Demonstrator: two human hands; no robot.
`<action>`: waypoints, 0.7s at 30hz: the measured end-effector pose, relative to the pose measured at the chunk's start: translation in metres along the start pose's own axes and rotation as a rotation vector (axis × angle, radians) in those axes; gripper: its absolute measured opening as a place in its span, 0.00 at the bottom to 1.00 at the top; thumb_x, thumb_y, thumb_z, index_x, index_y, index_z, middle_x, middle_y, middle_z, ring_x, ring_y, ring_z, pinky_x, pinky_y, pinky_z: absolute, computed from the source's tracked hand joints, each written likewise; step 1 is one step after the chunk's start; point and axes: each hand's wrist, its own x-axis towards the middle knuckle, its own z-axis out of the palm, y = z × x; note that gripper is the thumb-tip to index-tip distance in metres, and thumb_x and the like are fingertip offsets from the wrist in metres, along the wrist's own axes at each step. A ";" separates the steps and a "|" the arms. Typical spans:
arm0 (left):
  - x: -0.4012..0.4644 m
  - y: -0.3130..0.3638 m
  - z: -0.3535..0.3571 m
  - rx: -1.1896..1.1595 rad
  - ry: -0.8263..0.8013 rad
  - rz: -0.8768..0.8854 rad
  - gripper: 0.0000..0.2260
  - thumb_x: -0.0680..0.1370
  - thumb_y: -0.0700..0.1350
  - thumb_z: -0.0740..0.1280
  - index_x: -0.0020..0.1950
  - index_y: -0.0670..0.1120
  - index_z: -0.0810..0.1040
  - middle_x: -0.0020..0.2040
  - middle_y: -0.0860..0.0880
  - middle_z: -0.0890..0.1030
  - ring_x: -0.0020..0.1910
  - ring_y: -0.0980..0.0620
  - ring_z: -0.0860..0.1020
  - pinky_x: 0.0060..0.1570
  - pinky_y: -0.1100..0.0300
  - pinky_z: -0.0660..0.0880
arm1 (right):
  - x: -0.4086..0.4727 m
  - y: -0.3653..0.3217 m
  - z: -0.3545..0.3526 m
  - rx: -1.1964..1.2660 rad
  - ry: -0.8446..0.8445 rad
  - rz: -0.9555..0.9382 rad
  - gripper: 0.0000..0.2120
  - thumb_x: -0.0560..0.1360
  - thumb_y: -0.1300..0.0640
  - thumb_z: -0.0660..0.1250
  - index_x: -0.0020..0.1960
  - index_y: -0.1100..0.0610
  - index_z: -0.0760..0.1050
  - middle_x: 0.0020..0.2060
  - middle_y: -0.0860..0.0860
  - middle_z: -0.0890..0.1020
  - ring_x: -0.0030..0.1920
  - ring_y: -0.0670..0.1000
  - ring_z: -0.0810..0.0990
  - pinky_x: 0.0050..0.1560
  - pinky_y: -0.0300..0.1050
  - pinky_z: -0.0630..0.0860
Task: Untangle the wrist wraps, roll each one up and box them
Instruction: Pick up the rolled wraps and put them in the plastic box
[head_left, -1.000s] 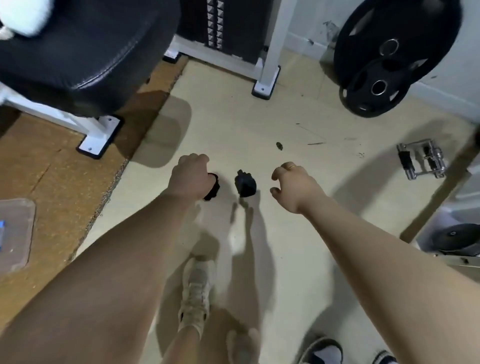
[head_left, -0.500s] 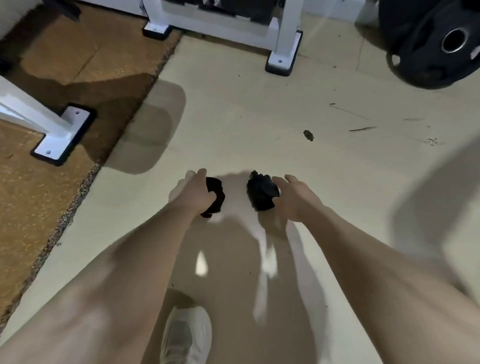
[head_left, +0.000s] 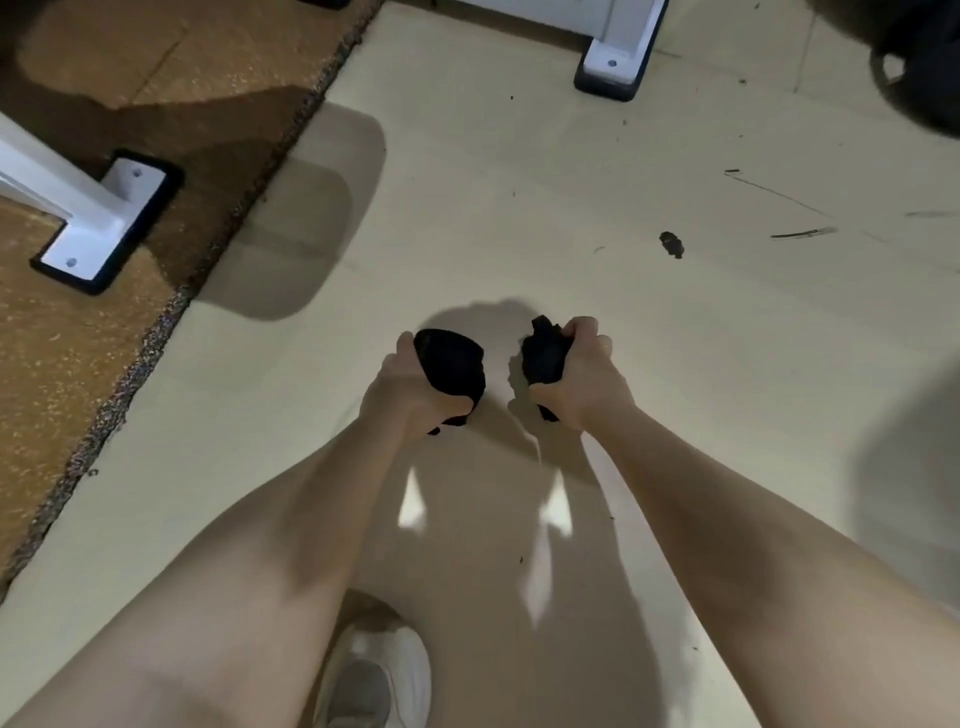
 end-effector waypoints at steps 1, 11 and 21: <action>-0.012 0.006 -0.008 -0.002 -0.012 0.030 0.39 0.63 0.48 0.76 0.69 0.50 0.61 0.60 0.50 0.71 0.45 0.46 0.80 0.39 0.49 0.82 | -0.008 -0.008 -0.008 0.022 0.005 -0.004 0.34 0.70 0.53 0.70 0.69 0.53 0.55 0.57 0.53 0.64 0.54 0.62 0.74 0.55 0.59 0.75; -0.198 0.059 -0.133 0.105 -0.026 0.308 0.35 0.54 0.51 0.74 0.60 0.53 0.68 0.54 0.52 0.75 0.50 0.48 0.77 0.44 0.49 0.79 | -0.181 -0.120 -0.152 -0.021 -0.207 -0.129 0.36 0.62 0.52 0.71 0.67 0.53 0.61 0.52 0.55 0.75 0.49 0.57 0.77 0.41 0.44 0.73; -0.410 0.053 -0.307 0.183 0.071 0.361 0.36 0.54 0.55 0.71 0.62 0.58 0.67 0.54 0.56 0.75 0.51 0.51 0.75 0.49 0.53 0.76 | -0.348 -0.308 -0.245 -0.330 -0.438 -0.502 0.32 0.62 0.54 0.70 0.65 0.46 0.64 0.55 0.53 0.73 0.50 0.55 0.76 0.42 0.46 0.76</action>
